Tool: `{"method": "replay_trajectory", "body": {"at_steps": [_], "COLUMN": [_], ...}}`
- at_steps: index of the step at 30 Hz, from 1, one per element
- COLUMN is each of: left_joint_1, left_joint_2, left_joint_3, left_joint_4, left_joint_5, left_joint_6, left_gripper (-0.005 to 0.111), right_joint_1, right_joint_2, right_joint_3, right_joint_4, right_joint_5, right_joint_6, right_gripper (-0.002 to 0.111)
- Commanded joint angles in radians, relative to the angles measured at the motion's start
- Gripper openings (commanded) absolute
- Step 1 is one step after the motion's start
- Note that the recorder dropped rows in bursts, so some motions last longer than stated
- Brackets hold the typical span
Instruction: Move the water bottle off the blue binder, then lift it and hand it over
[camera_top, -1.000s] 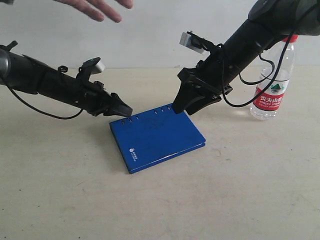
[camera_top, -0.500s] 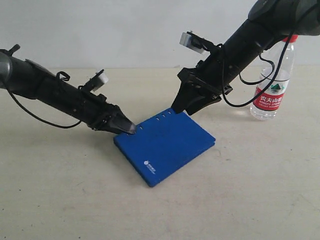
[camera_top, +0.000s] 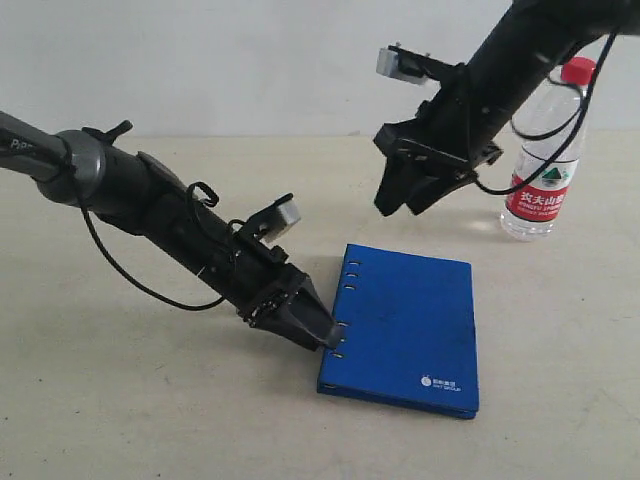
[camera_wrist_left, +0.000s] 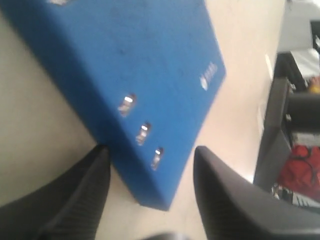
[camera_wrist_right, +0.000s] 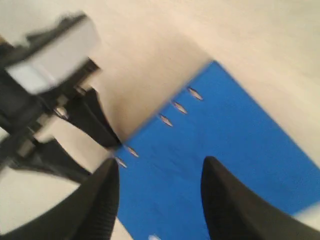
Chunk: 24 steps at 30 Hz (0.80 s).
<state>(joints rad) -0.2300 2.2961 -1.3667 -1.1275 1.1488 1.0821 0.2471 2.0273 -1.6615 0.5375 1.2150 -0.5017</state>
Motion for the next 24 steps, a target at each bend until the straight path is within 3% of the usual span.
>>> {"method": "replay_trajectory", "body": {"at_steps": [1, 8, 11, 12, 14, 17, 21, 24], "left_joint_1": [0.003, 0.003, 0.001, 0.001, 0.001, 0.001, 0.001, 0.001], "left_joint_2": [-0.023, -0.023, -0.023, -0.023, -0.023, -0.023, -0.023, -0.023], "left_joint_3": [0.006, 0.006, 0.006, 0.006, 0.006, 0.006, 0.006, 0.006], "left_joint_4": [-0.018, -0.119, -0.139, -0.139, -0.139, -0.139, -0.139, -0.139], "left_joint_5": [-0.035, -0.058, -0.058, -0.058, -0.058, -0.058, -0.062, -0.098], "left_joint_6": [-0.073, -0.080, -0.072, -0.072, -0.072, -0.073, -0.073, -0.073], "left_gripper": [0.048, 0.048, 0.048, 0.048, 0.048, 0.051, 0.066, 0.066], "right_joint_1": [-0.031, -0.204, -0.321, -0.326, -0.318, -0.307, -0.307, -0.307], "right_joint_2": [-0.052, -0.052, -0.052, -0.052, -0.052, -0.050, -0.050, -0.050], "right_joint_3": [0.029, 0.289, 0.532, 0.559, 0.611, 0.667, 0.667, 0.667], "right_joint_4": [-0.225, -0.047, 0.519, 0.572, 0.594, 0.496, 0.487, 0.472], "right_joint_5": [0.006, -0.018, -0.027, -0.026, -0.047, -0.219, -0.246, -0.272], "right_joint_6": [0.185, 0.136, -0.341, -0.408, -0.487, -0.486, -0.486, -0.484], "right_gripper": [0.044, 0.044, 0.044, 0.044, 0.045, 0.045, 0.045, 0.045]}}
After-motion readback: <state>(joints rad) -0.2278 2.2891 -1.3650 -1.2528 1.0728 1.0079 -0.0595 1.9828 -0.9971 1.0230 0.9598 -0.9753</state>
